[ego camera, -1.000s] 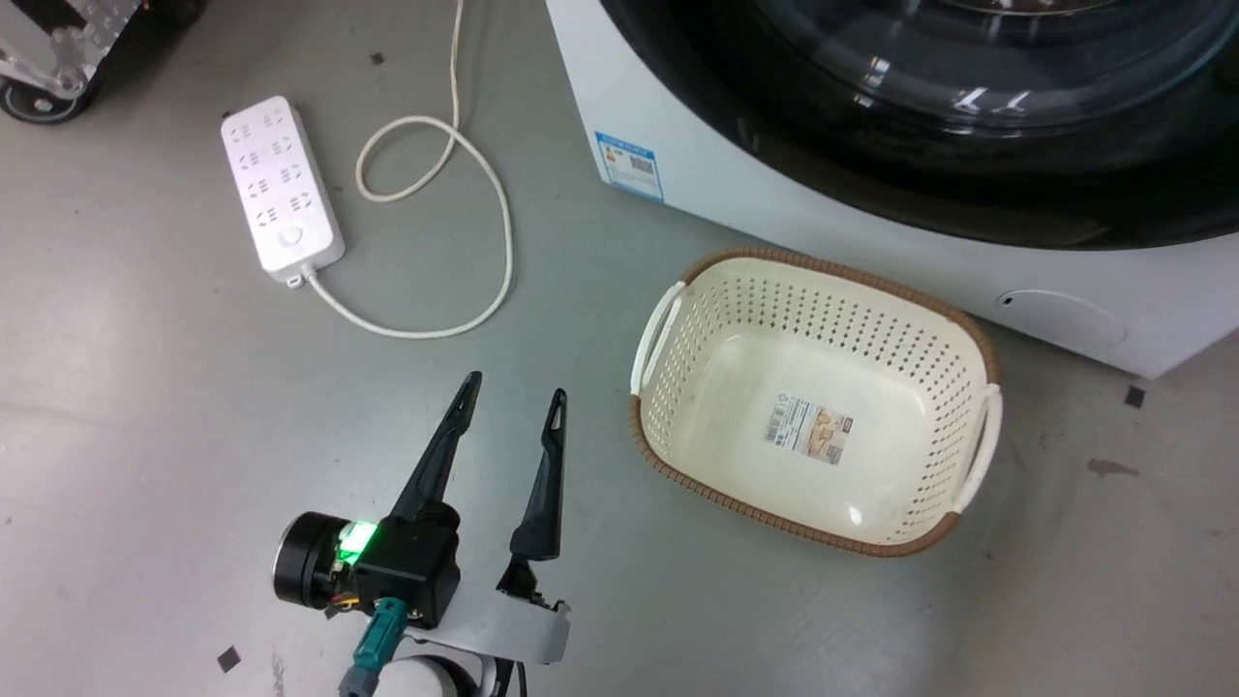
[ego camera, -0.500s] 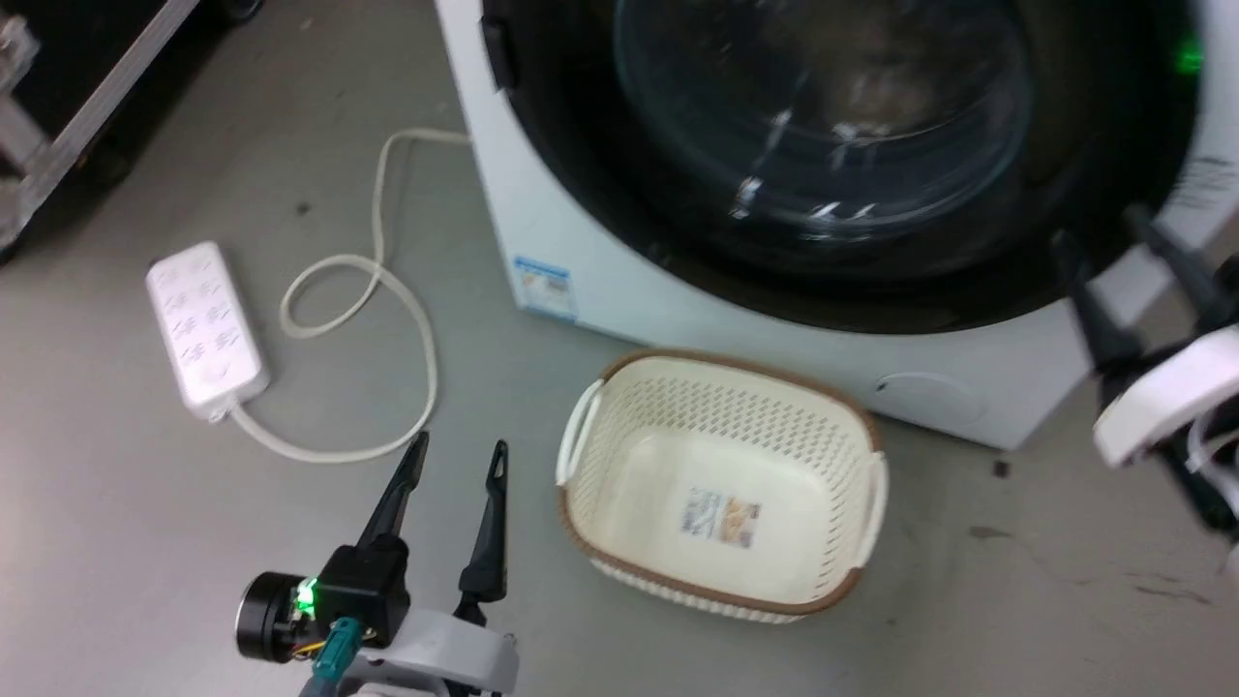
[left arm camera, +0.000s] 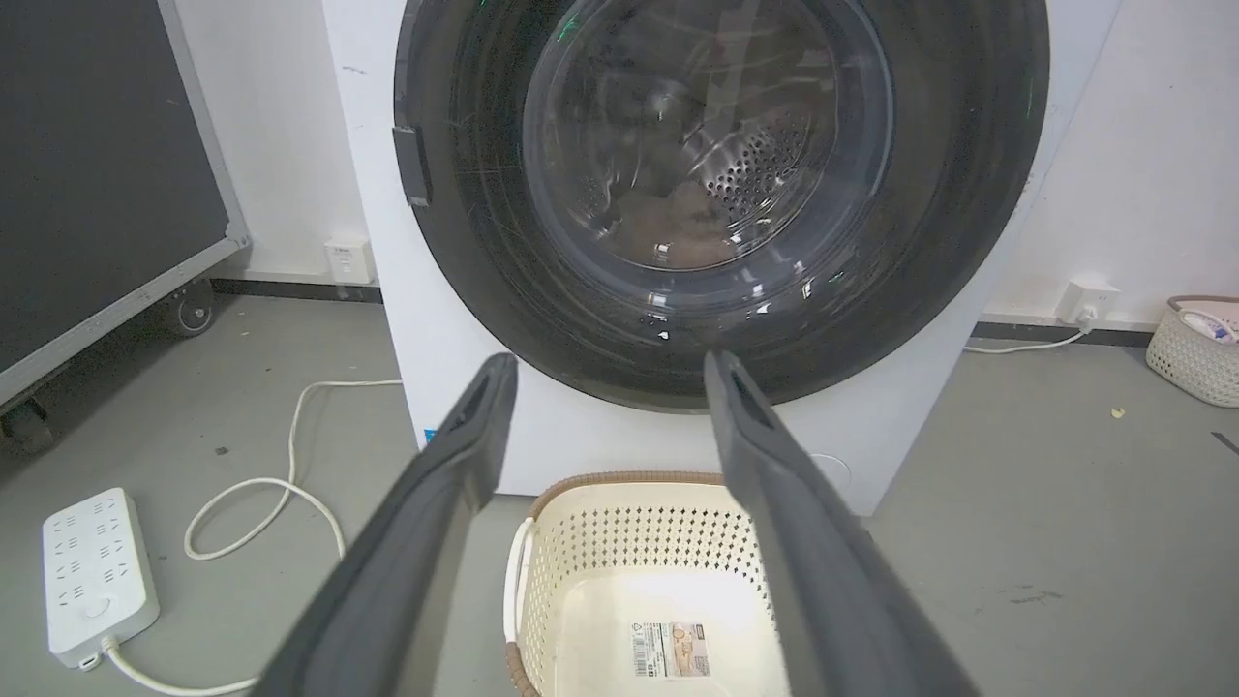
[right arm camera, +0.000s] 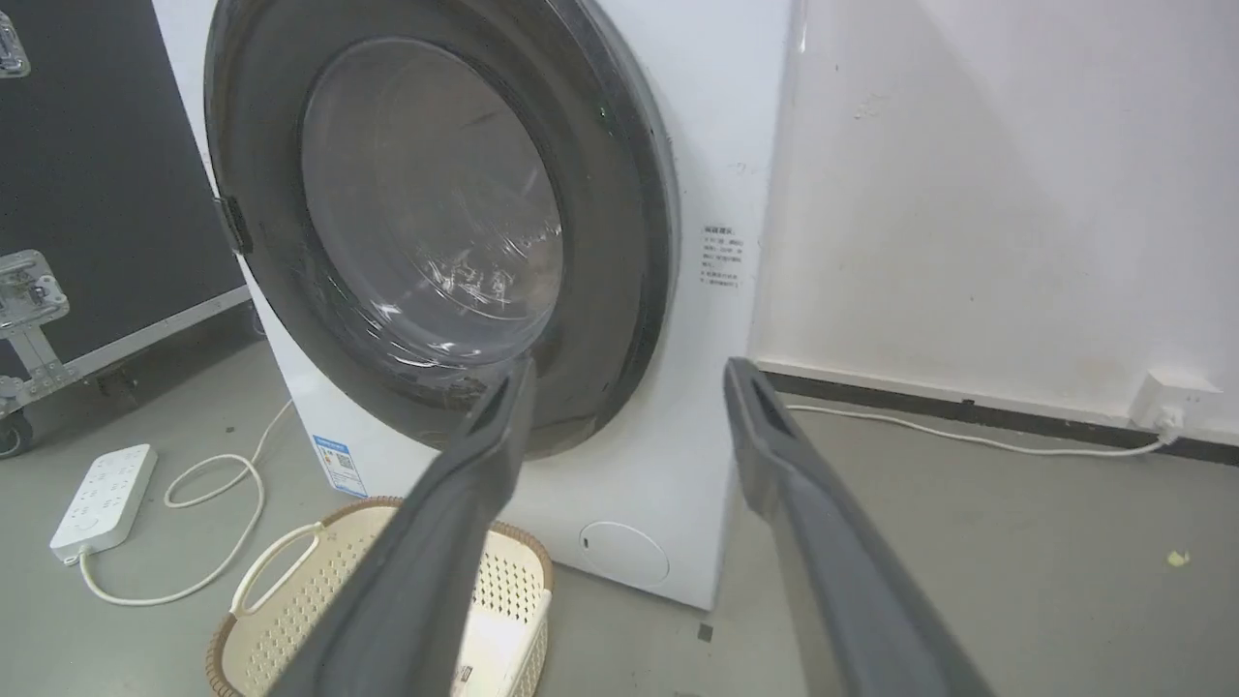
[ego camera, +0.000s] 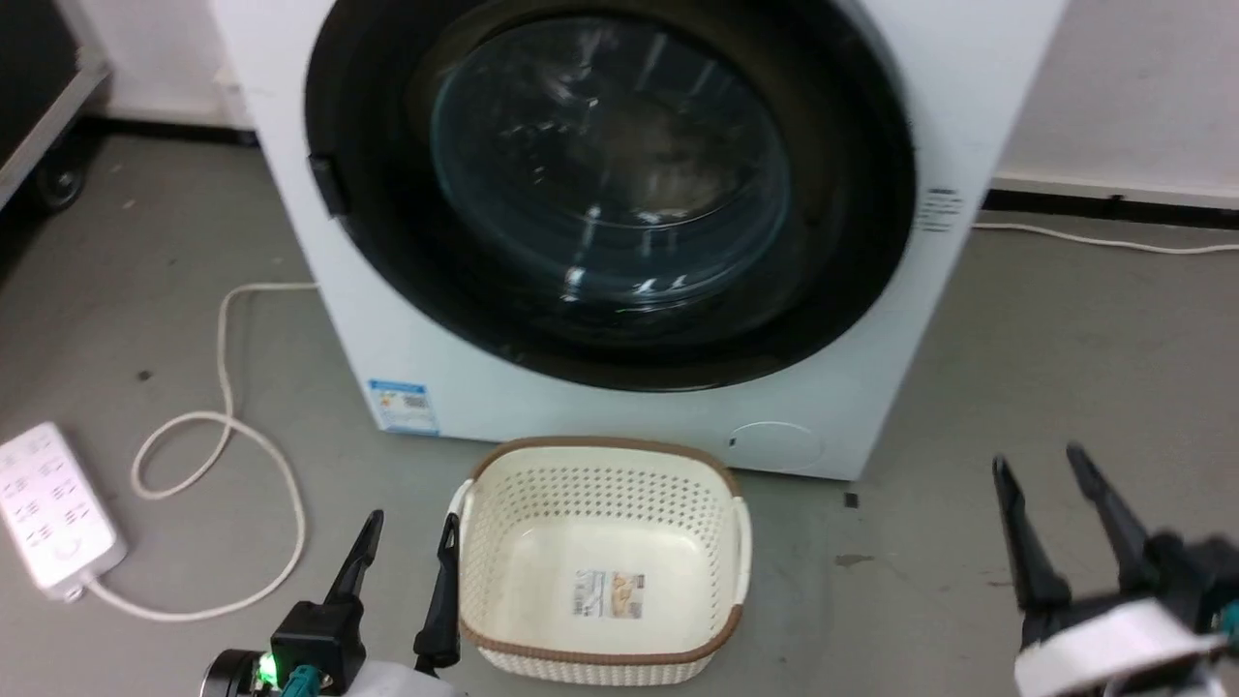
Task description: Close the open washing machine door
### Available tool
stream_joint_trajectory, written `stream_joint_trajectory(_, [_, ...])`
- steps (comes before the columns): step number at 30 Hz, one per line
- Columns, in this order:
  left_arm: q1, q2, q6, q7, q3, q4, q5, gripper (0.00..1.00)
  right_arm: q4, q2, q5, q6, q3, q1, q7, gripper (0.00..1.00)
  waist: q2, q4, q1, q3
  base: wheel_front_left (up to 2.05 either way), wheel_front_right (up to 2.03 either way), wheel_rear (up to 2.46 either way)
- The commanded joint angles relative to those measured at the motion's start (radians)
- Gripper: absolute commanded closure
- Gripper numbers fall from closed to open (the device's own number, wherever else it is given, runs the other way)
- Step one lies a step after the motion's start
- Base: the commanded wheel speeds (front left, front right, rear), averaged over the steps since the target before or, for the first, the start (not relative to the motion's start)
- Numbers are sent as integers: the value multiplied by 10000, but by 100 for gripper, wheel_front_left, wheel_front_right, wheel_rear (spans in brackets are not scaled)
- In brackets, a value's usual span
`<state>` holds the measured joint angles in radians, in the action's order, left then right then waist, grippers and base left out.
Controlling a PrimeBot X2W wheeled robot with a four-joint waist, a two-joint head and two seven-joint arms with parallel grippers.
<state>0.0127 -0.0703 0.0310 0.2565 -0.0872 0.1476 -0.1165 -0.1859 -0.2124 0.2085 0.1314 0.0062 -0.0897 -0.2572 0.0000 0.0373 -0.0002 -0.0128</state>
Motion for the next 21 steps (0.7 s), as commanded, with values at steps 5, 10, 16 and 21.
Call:
stream_joint_trajectory(5, [213,70,24,53,153,225,77,0,716,1204,-1188,-7,-571,1561,-44,0,0,-514,2,112,0,0,0])
stream_joint_trajectory(10, [211,111,6,53,266,242,171,0,787,1382,-1379,-7,-530,1657,-45,0,0,-496,2,87,0,0,0])
stream_joint_trajectory(16, [95,132,-4,-6,292,236,154,100,737,1331,-1377,0,-539,1517,6,100,0,-410,3,81,0,0,0])
stream_joint_trajectory(21, [88,134,-14,-56,307,202,173,100,756,1334,-1391,2,-528,1504,63,100,0,-408,3,82,0,0,0])
